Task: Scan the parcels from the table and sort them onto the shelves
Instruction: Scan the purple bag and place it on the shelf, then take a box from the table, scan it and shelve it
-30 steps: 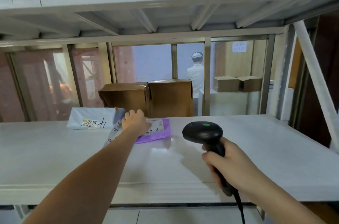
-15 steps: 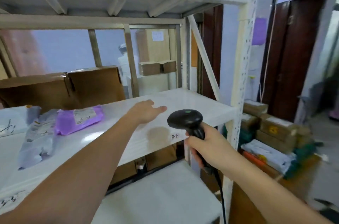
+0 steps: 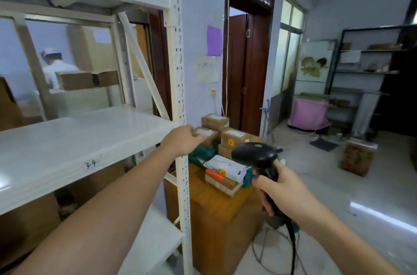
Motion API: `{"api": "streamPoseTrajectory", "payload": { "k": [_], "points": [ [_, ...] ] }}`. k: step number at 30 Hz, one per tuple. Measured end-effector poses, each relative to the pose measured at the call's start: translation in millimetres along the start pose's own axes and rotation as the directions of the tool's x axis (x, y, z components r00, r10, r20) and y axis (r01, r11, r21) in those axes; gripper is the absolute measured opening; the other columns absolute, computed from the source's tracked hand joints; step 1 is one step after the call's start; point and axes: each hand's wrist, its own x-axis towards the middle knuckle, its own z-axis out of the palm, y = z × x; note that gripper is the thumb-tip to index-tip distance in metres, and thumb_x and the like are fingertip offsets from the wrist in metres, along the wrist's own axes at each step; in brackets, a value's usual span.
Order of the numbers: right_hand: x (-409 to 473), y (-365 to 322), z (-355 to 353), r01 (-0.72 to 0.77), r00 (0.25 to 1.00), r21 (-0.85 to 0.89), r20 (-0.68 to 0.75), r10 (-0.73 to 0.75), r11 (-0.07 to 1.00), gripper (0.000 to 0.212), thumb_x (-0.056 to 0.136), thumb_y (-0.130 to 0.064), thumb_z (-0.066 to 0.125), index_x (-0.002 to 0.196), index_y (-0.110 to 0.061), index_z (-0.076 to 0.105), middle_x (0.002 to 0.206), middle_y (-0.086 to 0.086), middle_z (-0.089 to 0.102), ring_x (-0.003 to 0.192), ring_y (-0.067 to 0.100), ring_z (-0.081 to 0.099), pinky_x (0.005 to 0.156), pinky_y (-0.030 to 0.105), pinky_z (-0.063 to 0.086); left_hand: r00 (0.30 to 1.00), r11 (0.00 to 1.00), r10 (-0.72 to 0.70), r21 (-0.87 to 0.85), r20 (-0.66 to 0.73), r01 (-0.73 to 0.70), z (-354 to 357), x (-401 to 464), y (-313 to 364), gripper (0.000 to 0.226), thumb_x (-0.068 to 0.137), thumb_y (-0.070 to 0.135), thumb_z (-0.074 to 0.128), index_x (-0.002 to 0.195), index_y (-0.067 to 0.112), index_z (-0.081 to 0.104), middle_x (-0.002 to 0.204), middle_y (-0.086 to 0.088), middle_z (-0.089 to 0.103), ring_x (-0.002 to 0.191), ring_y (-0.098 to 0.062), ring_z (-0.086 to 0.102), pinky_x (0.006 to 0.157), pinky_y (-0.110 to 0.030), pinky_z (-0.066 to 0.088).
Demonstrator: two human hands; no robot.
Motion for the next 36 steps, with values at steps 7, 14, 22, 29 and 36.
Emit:
{"api": "streamPoseTrajectory", "payload": {
  "k": [7, 14, 22, 29, 36],
  "points": [
    [-4, 48, -65, -0.094, 0.992, -0.026, -0.085, 0.092, 0.995, 0.012, 0.094, -0.005, 0.056, 0.101, -0.015, 0.055, 0.060, 0.013, 0.055, 0.050, 0.028, 0.050, 0.053, 0.040, 0.046, 0.985, 0.999, 0.035, 0.021, 0.168, -0.040, 95, 27, 52, 0.071, 0.098, 0.065, 0.051, 0.152, 0.019, 0.047, 0.154, -0.005, 0.053, 0.136, -0.027, 0.054, 0.107, -0.042, 0.046],
    [61, 92, -84, -0.174, 0.977, -0.021, -0.128, 0.170, 0.984, 0.015, 0.093, -0.008, 0.058, 0.106, -0.015, 0.056, 0.061, 0.012, 0.057, 0.053, 0.029, 0.053, 0.057, 0.041, 0.051, 0.961, 0.997, 0.029, 0.055, 0.274, -0.046, 160, 100, 48, 0.069, 0.099, 0.064, 0.049, 0.152, 0.020, 0.045, 0.153, -0.005, 0.053, 0.134, -0.027, 0.055, 0.107, -0.042, 0.048],
    [168, 131, -94, -0.232, 0.959, 0.042, -0.159, 0.235, 0.972, 0.016, 0.096, -0.003, 0.053, 0.109, -0.012, 0.054, 0.057, 0.012, 0.052, 0.047, 0.026, 0.049, 0.050, 0.038, 0.046, 0.938, 0.998, 0.007, 0.055, 0.346, -0.028, 210, 223, 34, 0.069, 0.099, 0.062, 0.052, 0.151, 0.017, 0.046, 0.154, -0.005, 0.052, 0.137, -0.027, 0.053, 0.108, -0.041, 0.044],
    [268, 175, -120, -0.277, 0.948, 0.043, -0.153, 0.280, 0.960, 0.016, 0.095, -0.004, 0.054, 0.110, -0.007, 0.051, 0.063, 0.016, 0.052, 0.052, 0.031, 0.048, 0.049, 0.038, 0.043, 0.908, 0.999, -0.015, 0.051, 0.419, -0.007, 269, 324, 32, 0.059, 0.100, 0.059, 0.052, 0.142, 0.018, 0.054, 0.145, -0.005, 0.060, 0.128, -0.027, 0.058, 0.101, -0.037, 0.046],
    [390, 229, -164, -0.290, 0.952, -0.036, -0.116, 0.284, 0.956, 0.012, 0.091, -0.009, 0.060, 0.101, -0.014, 0.056, 0.063, 0.013, 0.056, 0.050, 0.026, 0.053, 0.048, 0.035, 0.048, 0.894, 0.995, -0.092, -0.002, 0.439, 0.104, 322, 429, 36, 0.058, 0.098, 0.057, 0.057, 0.141, 0.017, 0.057, 0.139, -0.002, 0.062, 0.126, -0.027, 0.058, 0.097, -0.033, 0.043]
  ]
}}
